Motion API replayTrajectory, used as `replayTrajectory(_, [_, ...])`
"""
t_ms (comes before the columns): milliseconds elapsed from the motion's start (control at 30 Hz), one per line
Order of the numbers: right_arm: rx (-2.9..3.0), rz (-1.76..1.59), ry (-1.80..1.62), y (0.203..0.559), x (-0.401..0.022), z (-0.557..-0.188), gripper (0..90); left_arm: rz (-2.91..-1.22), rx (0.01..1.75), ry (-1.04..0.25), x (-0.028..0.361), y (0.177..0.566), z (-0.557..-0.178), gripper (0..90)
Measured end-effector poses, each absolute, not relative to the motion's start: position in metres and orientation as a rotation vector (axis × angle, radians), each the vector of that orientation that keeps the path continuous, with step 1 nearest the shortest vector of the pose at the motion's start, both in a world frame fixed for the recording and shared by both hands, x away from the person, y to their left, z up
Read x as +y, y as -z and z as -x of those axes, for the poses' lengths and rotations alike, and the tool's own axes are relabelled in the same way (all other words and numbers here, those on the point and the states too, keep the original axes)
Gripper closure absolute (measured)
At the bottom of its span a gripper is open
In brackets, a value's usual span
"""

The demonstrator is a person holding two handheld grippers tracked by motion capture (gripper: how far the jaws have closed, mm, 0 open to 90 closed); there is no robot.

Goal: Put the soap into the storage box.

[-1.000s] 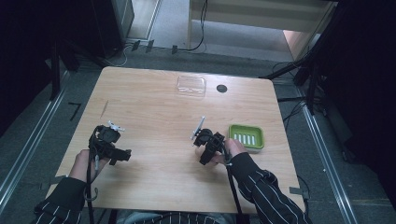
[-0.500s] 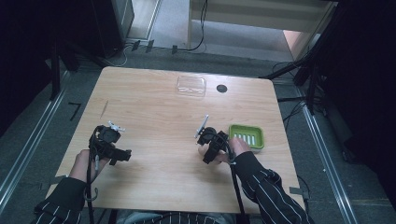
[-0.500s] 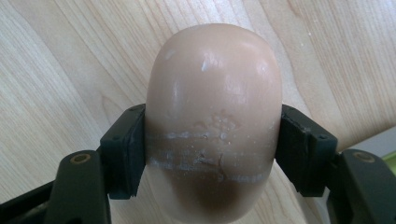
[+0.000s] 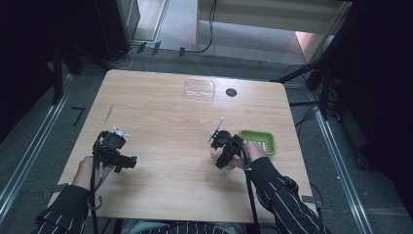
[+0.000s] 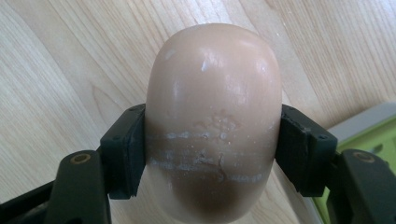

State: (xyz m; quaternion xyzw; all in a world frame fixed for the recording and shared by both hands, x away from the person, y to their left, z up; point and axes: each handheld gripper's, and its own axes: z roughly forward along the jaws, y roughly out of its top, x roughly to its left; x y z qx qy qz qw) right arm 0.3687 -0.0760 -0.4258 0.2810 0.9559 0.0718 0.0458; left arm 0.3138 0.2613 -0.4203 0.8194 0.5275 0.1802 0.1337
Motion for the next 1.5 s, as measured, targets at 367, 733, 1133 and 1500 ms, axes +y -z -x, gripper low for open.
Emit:
replayTrajectory(367, [2.907, -0.887, -0.235, 0.42, -0.087, -0.371, 33.2, -2.371, 1.531, -0.527, 0.261, 0.42, -0.313, 14.7])
replayTrajectory(733, [2.904, -0.895, -0.234, 0.417, -0.096, -0.374, 33.3, -2.379, 1.532, -0.522, 0.261, 0.42, -0.314, 14.7])
replayTrajectory(1133, [2.893, -0.919, -0.246, 0.411, -0.106, -0.377, 33.3, -2.382, 1.529, -0.522, 0.261, 0.42, -0.314, 14.7])
replayTrajectory(1500, [2.882, -0.927, -0.253, 0.406, -0.114, -0.38, 33.3, -2.381, 1.528, -0.526, 0.26, 0.42, -0.314, 14.7])
